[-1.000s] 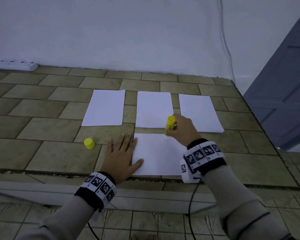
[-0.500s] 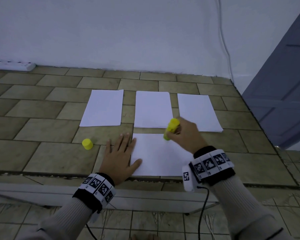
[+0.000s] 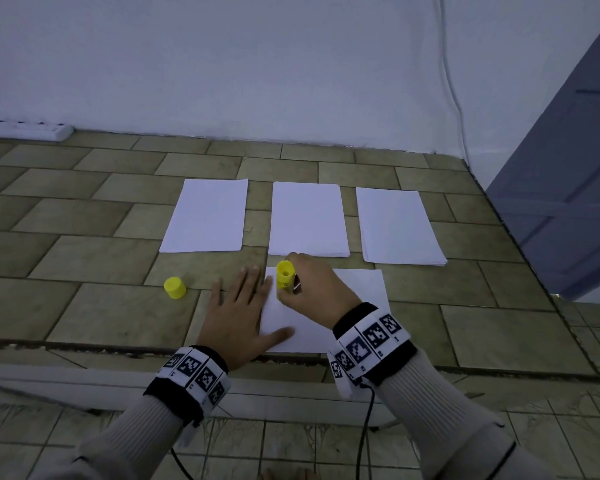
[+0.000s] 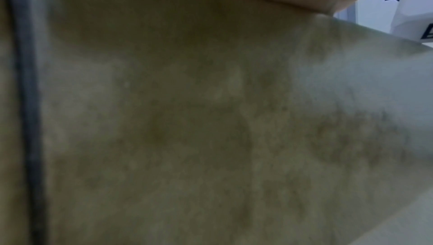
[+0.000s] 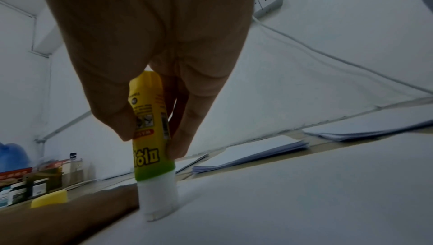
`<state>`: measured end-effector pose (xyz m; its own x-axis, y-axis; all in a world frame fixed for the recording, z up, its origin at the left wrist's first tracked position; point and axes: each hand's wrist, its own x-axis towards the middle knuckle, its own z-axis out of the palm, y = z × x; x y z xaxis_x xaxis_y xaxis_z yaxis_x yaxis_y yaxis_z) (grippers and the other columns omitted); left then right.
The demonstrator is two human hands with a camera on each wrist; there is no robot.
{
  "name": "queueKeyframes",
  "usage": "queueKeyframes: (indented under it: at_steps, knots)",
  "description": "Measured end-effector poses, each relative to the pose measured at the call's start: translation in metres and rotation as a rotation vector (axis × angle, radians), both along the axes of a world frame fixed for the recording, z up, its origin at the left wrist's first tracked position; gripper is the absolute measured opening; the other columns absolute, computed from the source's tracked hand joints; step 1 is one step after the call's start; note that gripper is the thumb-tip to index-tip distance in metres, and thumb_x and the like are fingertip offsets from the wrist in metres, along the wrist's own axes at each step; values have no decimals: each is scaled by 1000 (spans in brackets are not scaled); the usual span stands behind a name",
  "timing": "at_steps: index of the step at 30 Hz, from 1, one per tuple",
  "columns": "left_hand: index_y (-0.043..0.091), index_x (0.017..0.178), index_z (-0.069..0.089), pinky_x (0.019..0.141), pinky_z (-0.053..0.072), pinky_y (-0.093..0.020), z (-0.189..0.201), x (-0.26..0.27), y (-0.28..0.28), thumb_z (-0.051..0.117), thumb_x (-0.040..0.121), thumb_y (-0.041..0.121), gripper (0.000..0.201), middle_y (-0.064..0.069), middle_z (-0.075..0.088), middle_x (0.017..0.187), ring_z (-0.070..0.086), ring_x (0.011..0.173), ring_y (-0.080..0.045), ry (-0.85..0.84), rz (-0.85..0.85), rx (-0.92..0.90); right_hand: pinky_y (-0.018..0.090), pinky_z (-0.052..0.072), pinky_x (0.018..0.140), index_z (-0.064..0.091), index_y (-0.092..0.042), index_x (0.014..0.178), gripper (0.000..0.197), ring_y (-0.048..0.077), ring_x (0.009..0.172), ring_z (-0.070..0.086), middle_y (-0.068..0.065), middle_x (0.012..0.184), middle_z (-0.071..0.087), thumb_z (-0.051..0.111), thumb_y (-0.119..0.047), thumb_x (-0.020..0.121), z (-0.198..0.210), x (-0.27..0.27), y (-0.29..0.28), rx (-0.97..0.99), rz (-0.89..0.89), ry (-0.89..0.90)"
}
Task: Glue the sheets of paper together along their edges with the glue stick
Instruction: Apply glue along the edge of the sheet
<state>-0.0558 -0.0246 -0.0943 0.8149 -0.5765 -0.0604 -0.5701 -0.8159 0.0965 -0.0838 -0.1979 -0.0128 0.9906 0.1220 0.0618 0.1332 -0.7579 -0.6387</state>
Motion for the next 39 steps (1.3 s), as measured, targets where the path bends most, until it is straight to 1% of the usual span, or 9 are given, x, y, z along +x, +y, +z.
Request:
queueKeyframes:
  at_steps: [3, 7, 10, 19, 24, 28, 32, 37, 39]
  knots:
    - [24, 156, 1, 117, -9, -54, 0, 0, 0, -8, 66, 95, 115, 1, -10, 162, -11, 150, -19, -6, 6, 8, 42, 50, 71, 51, -8, 86, 16, 24, 77, 56, 9, 86, 58, 63, -18, 80, -1, -7, -22, -10, -58, 22]
    - [23, 156, 5, 117, -7, -54, 0, -1, 0, -6, 67, 94, 114, 0, -6, 163, -7, 150, -19, -19, 1, -4, 42, 48, 62, 47, -7, 71, 16, 22, 62, 51, 10, 70, 57, 62, -11, 75, -3, -23, -60, 14, -165, -30]
    - [22, 156, 12, 117, -4, -54, 0, -1, 0, -2, 70, 94, 112, -2, 1, 163, -1, 150, -21, -28, -5, -38, 45, 51, 64, 53, -4, 73, 16, 26, 66, 58, 11, 71, 61, 67, -12, 74, -3, -36, -87, 27, -241, -36]
    - [23, 156, 1, 116, -9, -52, -2, 0, 0, -7, 68, 94, 114, -2, -6, 163, -7, 150, -21, -17, 0, -12, 31, 46, 60, 55, -5, 77, 15, 18, 63, 54, 8, 72, 61, 69, -8, 75, -1, -57, -123, -6, -373, -58]
    - [26, 156, -2, 116, -11, -52, 0, 0, -1, -11, 61, 97, 119, -2, -11, 162, -12, 150, -20, 6, 2, 2, 49, 51, 66, 55, 2, 78, 15, 32, 70, 60, 17, 75, 61, 68, -6, 75, 4, -52, -78, 121, -174, -95]
    - [24, 156, 1, 116, -9, -54, 1, -1, 0, -6, 59, 100, 124, -3, -9, 162, -9, 150, -21, 3, -9, -12, 45, 54, 72, 58, -7, 87, 16, 23, 77, 62, 8, 86, 63, 67, -14, 77, 4, -42, -25, 161, -22, -12]
    - [21, 155, 20, 116, -1, -60, -3, 0, 0, 6, 58, 103, 128, -6, 4, 163, 2, 150, -25, -4, -33, -27, 43, 49, 71, 57, -6, 89, 16, 23, 77, 57, 8, 84, 61, 65, -16, 79, 2, -34, 7, 113, 78, -39]
    - [18, 153, 30, 115, 8, -65, -1, -1, 0, -3, 60, 99, 128, -7, 11, 162, 7, 150, -27, 10, -47, -37, 41, 50, 71, 56, -5, 91, 19, 24, 78, 57, 10, 87, 61, 65, -17, 79, 2, -32, 18, 90, 128, 19]
    - [19, 155, 24, 116, 4, -64, -1, -1, 0, -4, 57, 100, 129, -6, 5, 163, 2, 150, -25, 19, -36, -37, 40, 49, 69, 54, -7, 86, 19, 22, 75, 56, 6, 82, 59, 67, -16, 76, 2, -33, 13, 77, 119, 25]
